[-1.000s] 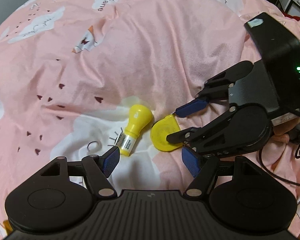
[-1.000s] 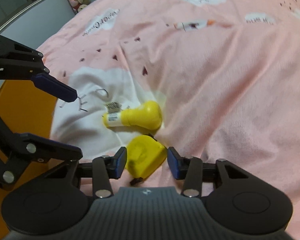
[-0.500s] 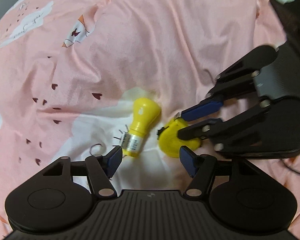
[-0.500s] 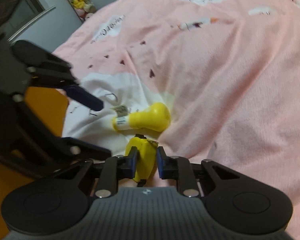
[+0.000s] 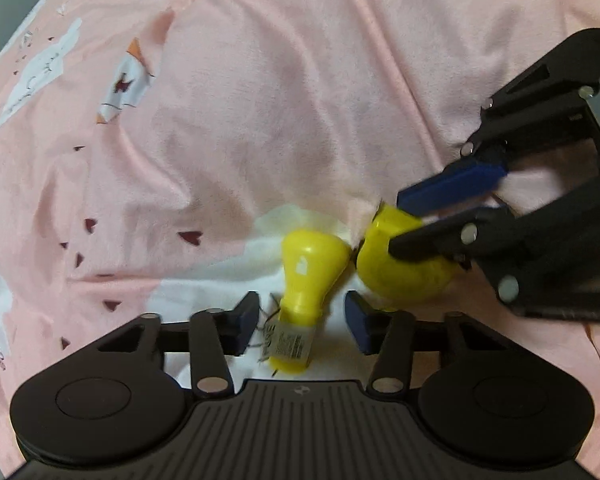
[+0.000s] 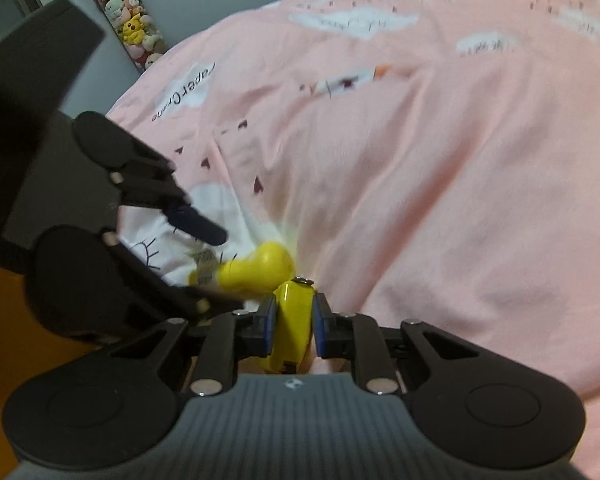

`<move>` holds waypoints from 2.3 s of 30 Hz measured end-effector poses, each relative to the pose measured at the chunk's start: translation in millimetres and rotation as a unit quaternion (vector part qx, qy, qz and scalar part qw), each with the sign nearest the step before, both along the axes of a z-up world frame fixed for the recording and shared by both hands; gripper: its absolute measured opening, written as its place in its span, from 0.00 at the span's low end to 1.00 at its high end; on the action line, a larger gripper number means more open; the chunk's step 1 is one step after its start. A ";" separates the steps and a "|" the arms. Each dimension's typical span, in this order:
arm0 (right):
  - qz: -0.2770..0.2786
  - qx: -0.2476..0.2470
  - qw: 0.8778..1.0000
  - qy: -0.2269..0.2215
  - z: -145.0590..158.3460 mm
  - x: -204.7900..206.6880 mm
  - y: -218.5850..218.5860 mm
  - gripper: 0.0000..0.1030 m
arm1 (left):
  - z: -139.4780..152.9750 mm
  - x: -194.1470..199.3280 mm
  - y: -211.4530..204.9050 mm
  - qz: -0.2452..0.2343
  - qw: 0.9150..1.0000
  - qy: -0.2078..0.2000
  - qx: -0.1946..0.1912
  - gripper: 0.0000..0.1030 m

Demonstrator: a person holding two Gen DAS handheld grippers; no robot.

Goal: Organize rigid objects
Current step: 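Lift the yellow bottle and tape measure and carry them over the box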

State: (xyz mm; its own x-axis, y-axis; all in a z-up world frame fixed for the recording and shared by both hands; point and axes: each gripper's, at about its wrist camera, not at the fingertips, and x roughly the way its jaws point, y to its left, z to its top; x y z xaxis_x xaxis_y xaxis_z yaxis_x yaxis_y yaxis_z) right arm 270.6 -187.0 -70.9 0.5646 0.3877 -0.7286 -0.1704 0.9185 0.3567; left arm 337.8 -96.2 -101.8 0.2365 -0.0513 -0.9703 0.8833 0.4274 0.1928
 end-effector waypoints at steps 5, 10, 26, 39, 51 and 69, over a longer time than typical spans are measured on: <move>0.001 0.046 0.999 0.022 -12.2 8.1 -9.2 0.18 | -14.1 5.3 -2.5 0.001 1.000 0.010 0.012 0.40; 0.000 0.066 0.997 0.042 -22.9 17.2 -13.4 0.18 | -20.8 11.8 0.2 0.014 1.000 0.020 0.005 0.31; 0.017 0.058 0.998 0.018 -16.8 -2.2 -5.5 0.18 | 26.8 -21.9 21.0 0.059 0.997 -0.010 -0.043 0.27; 0.023 0.057 0.995 -0.083 63.6 -58.8 -4.2 0.18 | 122.3 -76.8 47.6 0.084 0.987 -0.062 -0.121 0.27; 0.144 0.041 0.974 -0.170 138.1 -99.1 66.8 0.18 | 164.2 -128.7 128.6 0.133 0.980 -0.108 -0.105 0.27; 0.352 -0.141 0.910 -0.167 125.4 -80.1 226.8 0.17 | 83.0 -135.2 224.4 0.176 0.980 -0.080 -0.041 0.27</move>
